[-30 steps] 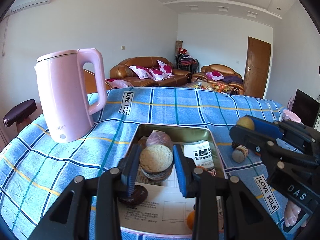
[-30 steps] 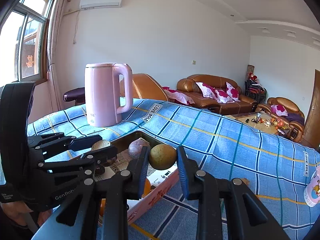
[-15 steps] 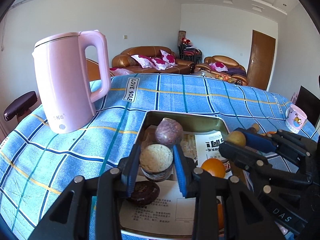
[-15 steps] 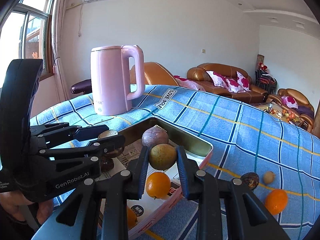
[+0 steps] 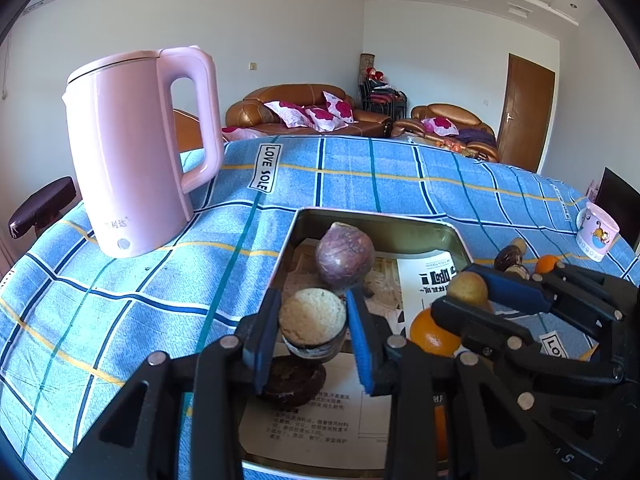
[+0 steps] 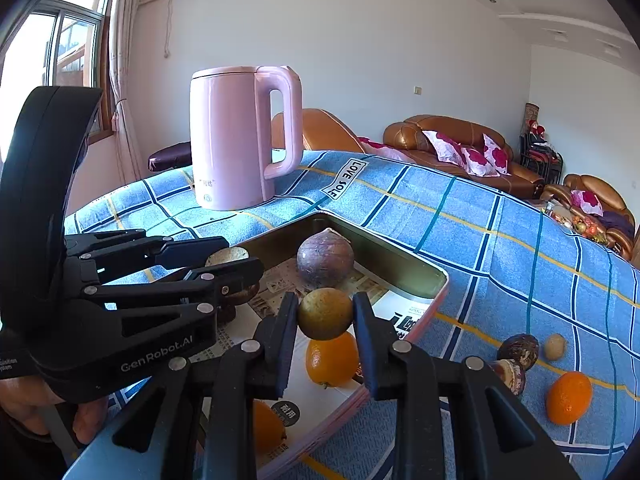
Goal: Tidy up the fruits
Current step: 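Lower the cake into the tin and open left while right releases its fruit, then grasp the brown cylindrical snack with right gripper while left moves to an orange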
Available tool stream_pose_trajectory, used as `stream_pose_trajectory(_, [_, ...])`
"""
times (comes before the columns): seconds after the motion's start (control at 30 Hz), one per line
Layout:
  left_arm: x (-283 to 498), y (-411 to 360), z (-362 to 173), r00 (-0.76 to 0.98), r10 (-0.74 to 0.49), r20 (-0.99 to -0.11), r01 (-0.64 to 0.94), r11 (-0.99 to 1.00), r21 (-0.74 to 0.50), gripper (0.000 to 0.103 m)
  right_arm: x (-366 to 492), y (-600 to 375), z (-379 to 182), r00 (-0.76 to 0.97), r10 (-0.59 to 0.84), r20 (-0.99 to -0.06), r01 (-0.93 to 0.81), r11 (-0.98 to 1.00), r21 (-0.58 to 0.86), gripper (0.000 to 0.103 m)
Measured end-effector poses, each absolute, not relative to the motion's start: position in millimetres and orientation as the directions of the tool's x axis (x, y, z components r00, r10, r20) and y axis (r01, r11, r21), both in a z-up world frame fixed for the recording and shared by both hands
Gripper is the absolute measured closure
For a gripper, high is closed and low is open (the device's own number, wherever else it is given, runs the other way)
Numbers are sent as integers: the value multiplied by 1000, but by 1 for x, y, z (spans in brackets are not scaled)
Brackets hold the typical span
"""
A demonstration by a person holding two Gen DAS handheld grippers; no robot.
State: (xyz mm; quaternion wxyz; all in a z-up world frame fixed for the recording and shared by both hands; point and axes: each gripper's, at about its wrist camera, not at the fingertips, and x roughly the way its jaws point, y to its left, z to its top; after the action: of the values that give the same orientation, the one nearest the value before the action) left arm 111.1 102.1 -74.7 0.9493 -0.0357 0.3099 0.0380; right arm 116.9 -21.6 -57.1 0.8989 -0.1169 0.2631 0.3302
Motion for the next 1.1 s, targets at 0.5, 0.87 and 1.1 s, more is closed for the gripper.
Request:
stream_pose_trajectory(0.5, [114, 102, -77, 795, 53, -604, -100, 994, -45, 67, 119, -14, -62, 619, 528, -581, -675, 737, -48, 71])
stream_pose_trajectory(0.87, [107, 105, -74, 811, 83, -579, -132, 990, -42, 43, 118, -23, -59, 631, 539, -558, -658, 753, -17, 57])
stream_pose_trajectory(1.1, [103, 103, -71, 823, 89, -561, -137, 990, -44, 24, 116, -39, -55, 649, 553, -523, -638, 770, 22, 42])
